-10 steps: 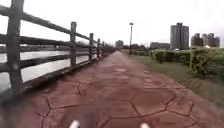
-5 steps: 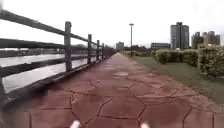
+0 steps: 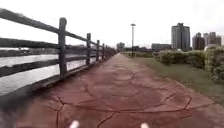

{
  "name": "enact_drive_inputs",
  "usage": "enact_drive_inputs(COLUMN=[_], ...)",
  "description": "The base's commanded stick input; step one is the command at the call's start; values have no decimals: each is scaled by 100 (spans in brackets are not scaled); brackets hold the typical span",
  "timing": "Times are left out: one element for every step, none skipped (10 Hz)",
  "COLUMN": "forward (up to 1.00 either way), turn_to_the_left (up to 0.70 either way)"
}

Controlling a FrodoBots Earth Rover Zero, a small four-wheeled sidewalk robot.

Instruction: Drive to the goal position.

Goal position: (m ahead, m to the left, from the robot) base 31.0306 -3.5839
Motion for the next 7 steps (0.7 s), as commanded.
enact_drive_inputs(forward=[70, 70, 70, 70, 70, 70, 70], turn_to_the_left=[0, 0, 0, 0, 0, 0, 0])
